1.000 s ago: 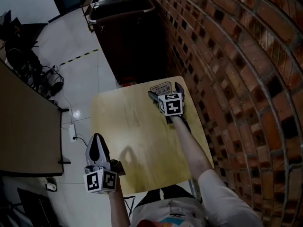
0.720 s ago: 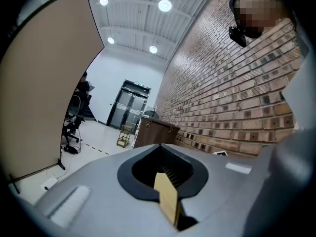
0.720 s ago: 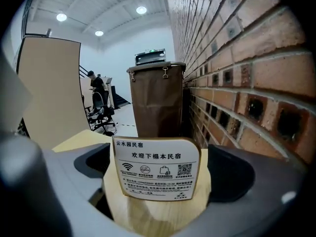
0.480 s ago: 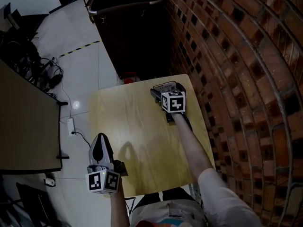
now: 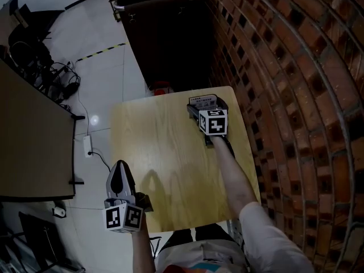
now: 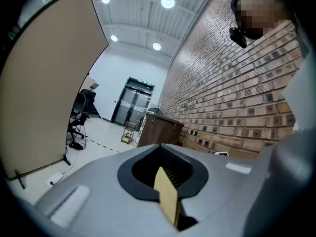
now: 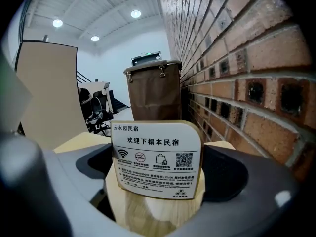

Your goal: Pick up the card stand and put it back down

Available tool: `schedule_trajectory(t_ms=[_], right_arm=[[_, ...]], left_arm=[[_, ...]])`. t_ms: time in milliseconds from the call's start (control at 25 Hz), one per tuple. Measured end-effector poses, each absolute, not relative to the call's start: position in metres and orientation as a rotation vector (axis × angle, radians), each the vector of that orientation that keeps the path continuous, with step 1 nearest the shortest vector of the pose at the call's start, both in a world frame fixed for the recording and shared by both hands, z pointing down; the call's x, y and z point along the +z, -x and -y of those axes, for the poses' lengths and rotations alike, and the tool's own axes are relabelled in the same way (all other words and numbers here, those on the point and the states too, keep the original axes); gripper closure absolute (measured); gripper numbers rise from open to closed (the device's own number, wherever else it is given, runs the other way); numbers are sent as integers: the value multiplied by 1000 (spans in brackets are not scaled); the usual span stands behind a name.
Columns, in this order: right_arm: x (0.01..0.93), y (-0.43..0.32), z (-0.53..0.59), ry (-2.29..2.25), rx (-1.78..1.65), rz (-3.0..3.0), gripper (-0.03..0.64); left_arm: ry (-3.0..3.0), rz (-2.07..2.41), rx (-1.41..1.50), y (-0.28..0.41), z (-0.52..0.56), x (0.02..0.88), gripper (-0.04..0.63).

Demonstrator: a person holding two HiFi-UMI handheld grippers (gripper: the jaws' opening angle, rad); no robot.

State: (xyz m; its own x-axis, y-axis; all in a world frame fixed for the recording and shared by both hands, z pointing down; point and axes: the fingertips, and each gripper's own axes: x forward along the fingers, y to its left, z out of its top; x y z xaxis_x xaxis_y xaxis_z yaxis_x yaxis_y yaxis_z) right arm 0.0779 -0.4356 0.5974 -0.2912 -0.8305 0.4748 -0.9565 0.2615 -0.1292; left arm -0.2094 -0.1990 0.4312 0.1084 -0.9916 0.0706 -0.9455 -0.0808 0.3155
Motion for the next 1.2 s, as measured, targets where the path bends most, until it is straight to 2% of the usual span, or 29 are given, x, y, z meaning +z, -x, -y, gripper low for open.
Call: schedule_trajectory(t_ms=[320,560,1000,1200], right_arm=[[585,-93,424,-1695,588,2235,72],[534,-95,392,-1724,470,2337,72],[401,-73,249,-1658,136,2549,72],[371,-65,184,-1675,193,2685,72]], left_arm=[[-2131,1895,-249,200,196,421,591],[-2176,1879,-317,190,193,409,591],[-2299,1862,-371,168,159,360,591],[-2347,1842,-358,162,145,355,591]])
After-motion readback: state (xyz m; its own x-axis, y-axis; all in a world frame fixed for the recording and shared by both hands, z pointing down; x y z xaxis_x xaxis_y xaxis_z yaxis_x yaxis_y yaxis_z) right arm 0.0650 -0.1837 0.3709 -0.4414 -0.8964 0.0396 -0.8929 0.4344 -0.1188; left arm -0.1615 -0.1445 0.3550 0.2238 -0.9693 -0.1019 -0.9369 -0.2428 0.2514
